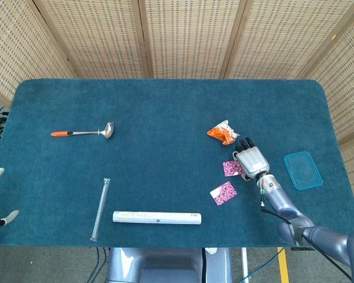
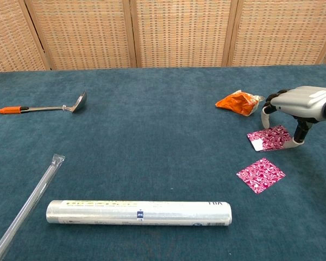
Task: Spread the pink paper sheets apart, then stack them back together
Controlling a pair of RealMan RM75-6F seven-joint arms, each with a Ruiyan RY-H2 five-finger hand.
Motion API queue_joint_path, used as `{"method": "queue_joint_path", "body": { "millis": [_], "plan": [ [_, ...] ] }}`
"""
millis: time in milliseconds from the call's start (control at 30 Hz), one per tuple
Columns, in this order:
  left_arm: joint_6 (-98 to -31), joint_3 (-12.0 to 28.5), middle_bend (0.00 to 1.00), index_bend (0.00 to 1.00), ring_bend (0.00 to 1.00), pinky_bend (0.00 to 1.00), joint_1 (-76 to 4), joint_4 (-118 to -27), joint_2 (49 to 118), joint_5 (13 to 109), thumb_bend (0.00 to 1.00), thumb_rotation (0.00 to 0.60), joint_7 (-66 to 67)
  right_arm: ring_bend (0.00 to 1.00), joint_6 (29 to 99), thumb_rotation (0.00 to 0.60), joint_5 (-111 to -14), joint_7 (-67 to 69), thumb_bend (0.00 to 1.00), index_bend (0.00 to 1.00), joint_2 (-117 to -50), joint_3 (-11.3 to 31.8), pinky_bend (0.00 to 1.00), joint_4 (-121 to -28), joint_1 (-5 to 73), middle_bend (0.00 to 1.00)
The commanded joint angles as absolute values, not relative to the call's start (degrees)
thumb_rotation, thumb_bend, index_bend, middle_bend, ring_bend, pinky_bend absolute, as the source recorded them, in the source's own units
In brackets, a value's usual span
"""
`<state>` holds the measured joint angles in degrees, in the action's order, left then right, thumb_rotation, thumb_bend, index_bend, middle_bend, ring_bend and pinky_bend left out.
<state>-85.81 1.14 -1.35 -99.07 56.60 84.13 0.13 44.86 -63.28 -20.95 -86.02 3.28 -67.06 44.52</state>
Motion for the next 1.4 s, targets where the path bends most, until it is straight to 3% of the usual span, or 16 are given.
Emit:
{"method": "queue_joint_path", "body": {
  "millis": [33, 733, 1400],
  "plan": [
    [-85.82, 1.13, 0.0, 0.09, 0.0, 0.0, -1.34, -99.07, 56.61, 84.15, 0.0, 0.573, 0.14, 0.0, 44.76, 0.6, -63.66, -20.51, 0.26, 0.42, -86.08, 3.44, 0.0, -66.7, 44.4, 0.21],
    [-86.11, 1.26, 0.0, 0.1, 0.0, 0.0, -1.19, -98.8, 56.51, 84.17, 0.0, 0.572, -0.25, 0.0, 43.73, 0.6, -64.74, -20.75, 0.21, 0.28, -85.0, 4.21, 0.0, -66.57, 44.31, 0.17],
    [-86.03, 1.34, 0.0, 0.1, 0.0, 0.0, -1.31, -98.34, 56.66, 84.41, 0.0, 0.571, -0.8, 0.0, 48.28, 0.6, -66.78, -24.31, 0.21, 0.3, -79.88, 2.11, 0.0, -82.09, 41.38, 0.18]
  ]
}}
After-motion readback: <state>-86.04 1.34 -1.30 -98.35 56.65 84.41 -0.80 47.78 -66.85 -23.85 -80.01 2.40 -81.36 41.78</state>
